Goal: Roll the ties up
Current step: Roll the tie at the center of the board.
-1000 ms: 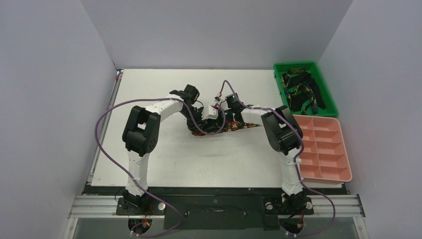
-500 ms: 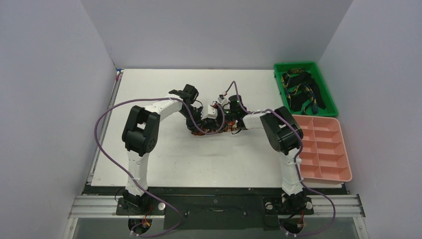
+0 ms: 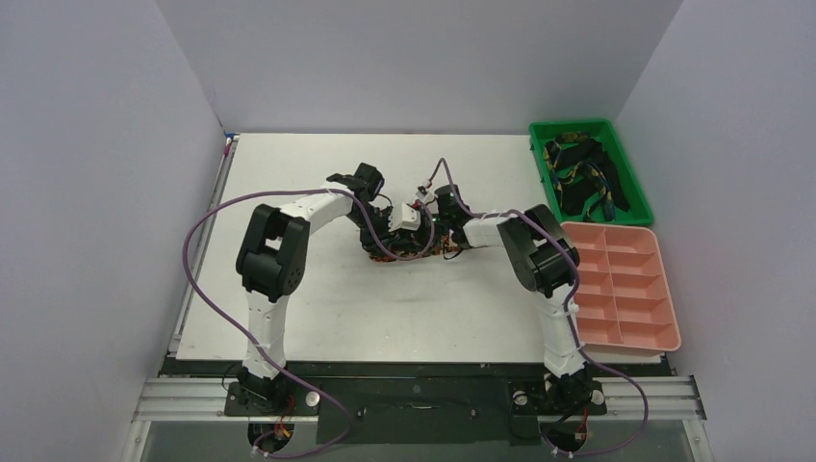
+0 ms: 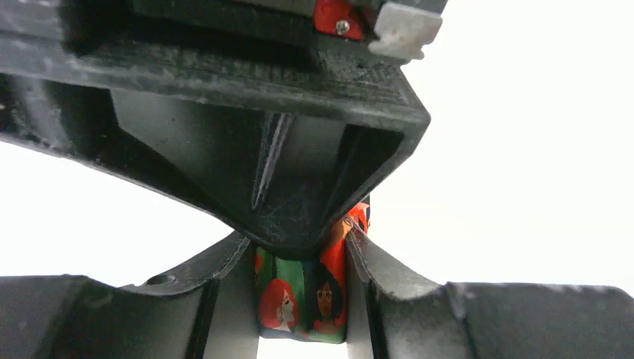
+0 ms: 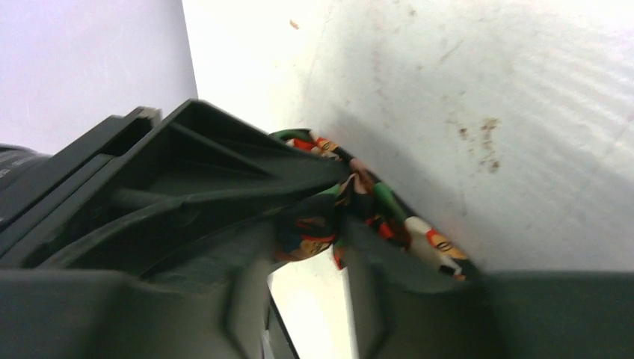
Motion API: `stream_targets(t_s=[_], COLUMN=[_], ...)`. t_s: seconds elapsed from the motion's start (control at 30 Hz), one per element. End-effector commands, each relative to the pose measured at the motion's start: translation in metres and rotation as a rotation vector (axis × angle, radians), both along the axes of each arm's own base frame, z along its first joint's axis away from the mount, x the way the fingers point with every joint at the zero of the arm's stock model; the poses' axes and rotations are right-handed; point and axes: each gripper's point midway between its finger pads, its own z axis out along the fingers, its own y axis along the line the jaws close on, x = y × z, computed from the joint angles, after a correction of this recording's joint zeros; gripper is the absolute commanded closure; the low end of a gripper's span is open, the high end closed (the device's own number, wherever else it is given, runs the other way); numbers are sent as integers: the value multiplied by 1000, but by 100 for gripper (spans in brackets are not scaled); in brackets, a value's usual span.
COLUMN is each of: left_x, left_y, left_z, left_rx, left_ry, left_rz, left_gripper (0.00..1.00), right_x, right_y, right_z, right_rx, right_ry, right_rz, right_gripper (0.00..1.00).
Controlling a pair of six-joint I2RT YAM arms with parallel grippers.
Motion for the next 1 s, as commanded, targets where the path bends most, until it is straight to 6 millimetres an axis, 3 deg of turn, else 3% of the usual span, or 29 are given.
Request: stream_targets(t_s=[0.0, 0.1, 0.33, 0.47, 0.6, 0.73, 0.97], left_x=[-14, -14, -14, -12, -6, 1, -1], left_y=[3, 3, 3, 3, 5, 7, 10], left_z=[-16, -16, -15, -6, 15, 34, 31], left_rx=[36, 37, 33, 1, -83, -183, -201], left_ry=[68, 72, 74, 72, 51, 1, 21], left_rz=[-16, -14, -11, 0, 25, 39, 85], left_gripper=[68, 68, 64, 46, 36, 30, 29], right_x=[7, 0, -2, -4, -4, -7, -10], right_y=[6, -5, -31, -39, -48, -57, -73], right_z=[-21, -40, -56, -61, -66, -71, -69], right_rx=[-60, -142, -244, -299, -361, -416, -504], right_ry=[-46, -31, -31, -39, -58, -72, -117], right_rz=[1, 38, 56, 73, 94, 113, 167], right_gripper=[82, 100, 100, 100, 100, 100, 100])
